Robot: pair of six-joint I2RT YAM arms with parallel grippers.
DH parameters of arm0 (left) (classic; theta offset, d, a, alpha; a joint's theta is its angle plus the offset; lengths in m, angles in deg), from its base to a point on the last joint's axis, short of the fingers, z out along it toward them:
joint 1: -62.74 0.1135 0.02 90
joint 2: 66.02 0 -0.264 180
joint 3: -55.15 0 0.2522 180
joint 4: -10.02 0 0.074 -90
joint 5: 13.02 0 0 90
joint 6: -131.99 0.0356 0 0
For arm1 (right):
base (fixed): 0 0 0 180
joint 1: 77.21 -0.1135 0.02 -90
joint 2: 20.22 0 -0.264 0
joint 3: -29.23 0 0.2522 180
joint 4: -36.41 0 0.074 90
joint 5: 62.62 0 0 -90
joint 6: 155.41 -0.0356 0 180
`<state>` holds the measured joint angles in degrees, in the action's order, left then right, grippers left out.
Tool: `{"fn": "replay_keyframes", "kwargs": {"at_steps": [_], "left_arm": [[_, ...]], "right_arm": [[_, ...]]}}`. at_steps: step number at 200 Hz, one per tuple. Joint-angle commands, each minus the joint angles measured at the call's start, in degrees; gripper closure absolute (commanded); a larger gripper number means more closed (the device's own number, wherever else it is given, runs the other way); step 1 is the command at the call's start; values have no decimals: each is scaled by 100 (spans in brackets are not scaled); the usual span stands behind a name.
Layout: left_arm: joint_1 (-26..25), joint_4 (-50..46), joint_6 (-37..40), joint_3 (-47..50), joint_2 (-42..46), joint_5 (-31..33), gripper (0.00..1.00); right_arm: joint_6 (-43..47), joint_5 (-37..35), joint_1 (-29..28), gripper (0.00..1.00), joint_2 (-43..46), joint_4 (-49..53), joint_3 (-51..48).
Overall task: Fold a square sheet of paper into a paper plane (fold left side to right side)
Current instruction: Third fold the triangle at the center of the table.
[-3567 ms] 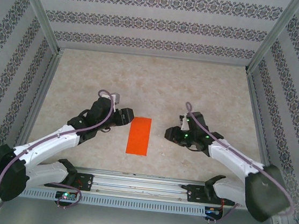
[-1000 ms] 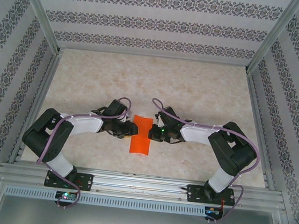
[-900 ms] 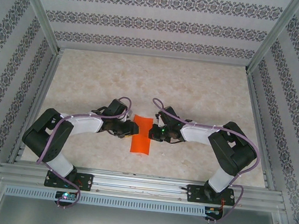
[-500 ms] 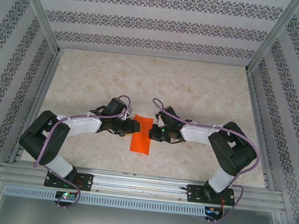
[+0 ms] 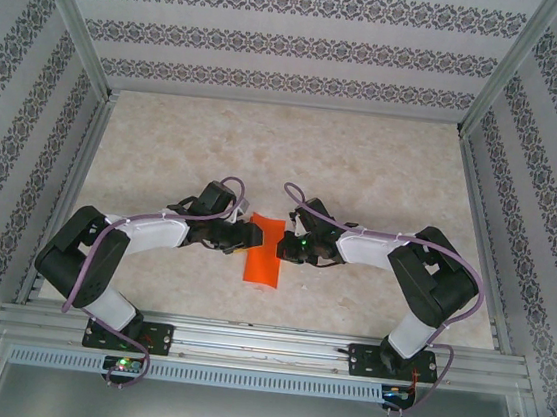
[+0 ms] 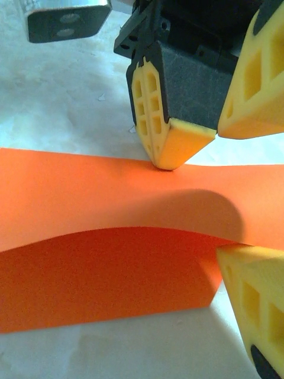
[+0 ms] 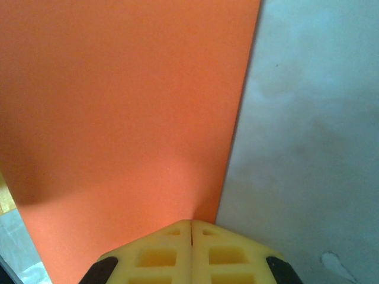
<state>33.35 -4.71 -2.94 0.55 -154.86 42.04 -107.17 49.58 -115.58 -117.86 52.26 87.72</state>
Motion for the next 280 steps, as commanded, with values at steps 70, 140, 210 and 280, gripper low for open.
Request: {"fn": "replay_keyframes", "kwargs": {"at_steps": [70,140,210,280], "left_arm": [[117,342,730,-97,-370,-393,48],[317,190,1118,-245,-538,-590,46],[329,154,899,-124,-453,-402,81],[312,393,29,69,-316,-408,100]], "right_arm": [[159,-260,71,100,-131,424,-159],[194,-251,72,100,-141,433,-158],[280,-236,128,100,-15,399,-149],[812,-149,273,77,549,278,-60]]}}
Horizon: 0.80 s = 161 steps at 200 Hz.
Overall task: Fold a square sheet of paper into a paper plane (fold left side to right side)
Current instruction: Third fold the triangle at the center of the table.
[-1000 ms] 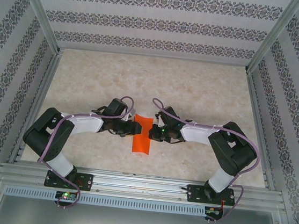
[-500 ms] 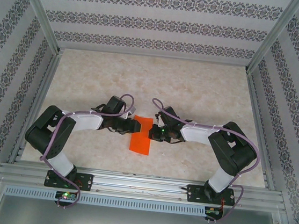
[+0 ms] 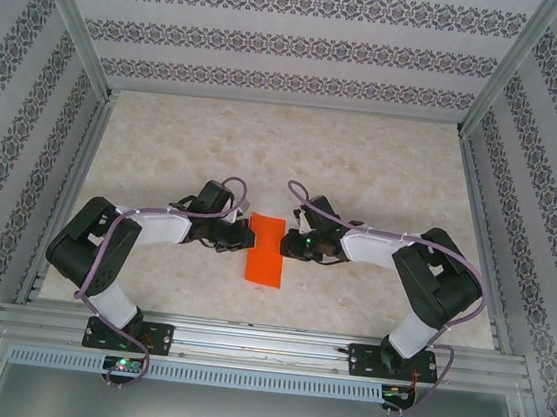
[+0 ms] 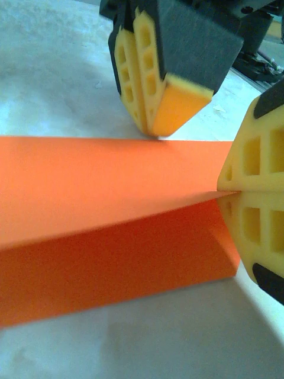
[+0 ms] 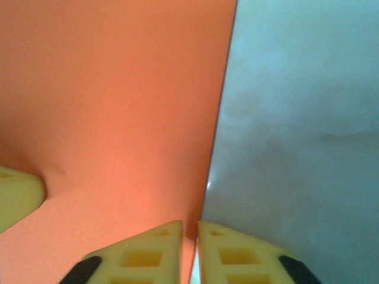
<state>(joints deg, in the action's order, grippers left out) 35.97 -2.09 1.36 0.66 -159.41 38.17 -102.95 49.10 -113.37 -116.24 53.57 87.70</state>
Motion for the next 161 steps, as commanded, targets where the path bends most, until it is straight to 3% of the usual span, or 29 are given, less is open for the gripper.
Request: {"fn": "replay_keyframes", "kwargs": {"at_steps": [1,93,137,161], "left_arm": [[53,128,-411,57,142,-17,100],[55,-38,-639,-31,268,16,100],[44,70,-733,-21,268,4,100],[21,103,-884,-22,259,89,100]], "right_arm": [[402,-103,54,76,398,150,-58],[1068,-756,215,32,2197,442,-806],[1322,-890,329,2,3390,315,-1319],[1561,-940,329,2,3871,302,-1516]]}}
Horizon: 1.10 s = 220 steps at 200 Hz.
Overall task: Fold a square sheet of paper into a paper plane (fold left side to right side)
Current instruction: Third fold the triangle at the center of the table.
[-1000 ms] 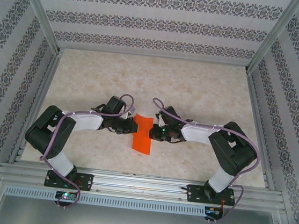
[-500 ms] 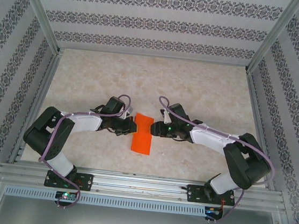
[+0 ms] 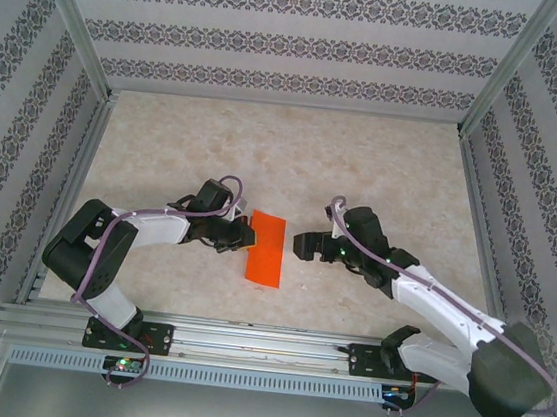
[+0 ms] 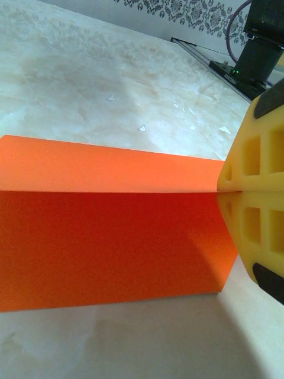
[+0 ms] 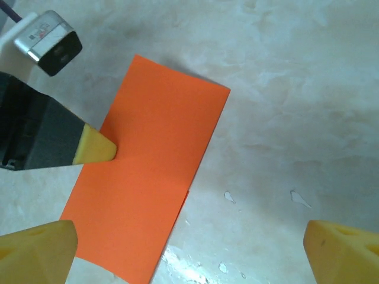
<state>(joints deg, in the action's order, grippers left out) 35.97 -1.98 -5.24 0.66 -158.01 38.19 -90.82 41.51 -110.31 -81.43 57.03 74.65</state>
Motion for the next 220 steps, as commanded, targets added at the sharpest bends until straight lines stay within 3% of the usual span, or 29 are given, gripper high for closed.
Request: {"fn": "replay_keyframes", "kwargs": {"at_steps": [1,30,100,168,220], "left_arm": [[22,94,-234,-22,115,93,100],[-3,96,-440,-34,84,144,100],[-46,170,-672,-66,-8,77,100],[-105,224,-821,-94,-144,44,100],[-136,325,-908,-24,-162,31,100]], "right_arm": [[359,-187,23,2,407,-44,-221],[763,-403,-157,2,868,-69,-443],[2016,-1740,-1893,2,1007,-626,-834],[3129,-3360,-3736,2,-522,-1308,-601],[3387,-4330,-4270,2,-1989,-1915,-108]]}}
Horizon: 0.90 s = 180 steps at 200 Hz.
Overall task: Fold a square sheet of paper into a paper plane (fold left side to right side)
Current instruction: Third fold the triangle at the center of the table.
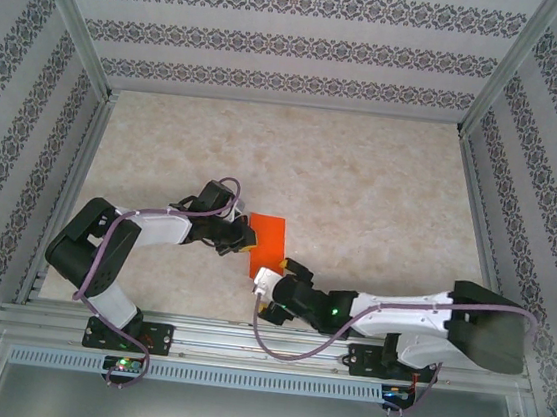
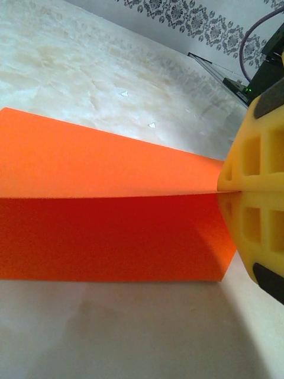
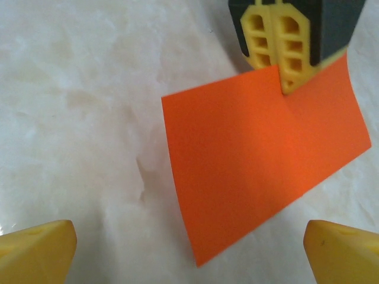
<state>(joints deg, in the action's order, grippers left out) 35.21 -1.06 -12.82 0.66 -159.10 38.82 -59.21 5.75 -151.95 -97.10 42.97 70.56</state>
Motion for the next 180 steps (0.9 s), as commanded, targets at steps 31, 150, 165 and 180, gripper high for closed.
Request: {"fn": "replay_keyframes", "kwargs": {"at_steps": [31,150,165,180], "left_arm": [[-62,276,-166,26,-70,-40,100],[-60,356,-180,44,-147,-26,100],[-60,356,-180,30,-140,-18,100],[-66,317,-155,30,-127,4,97]], "right_arm": [[139,-995,-111,8,-937,-720,583],[-270,-1002,-108,70,-1338,-674,870],[-330,-1000,-113,78,-1322,-595,873],[-404,-1000,-109,86,-1321,-509,881]]}}
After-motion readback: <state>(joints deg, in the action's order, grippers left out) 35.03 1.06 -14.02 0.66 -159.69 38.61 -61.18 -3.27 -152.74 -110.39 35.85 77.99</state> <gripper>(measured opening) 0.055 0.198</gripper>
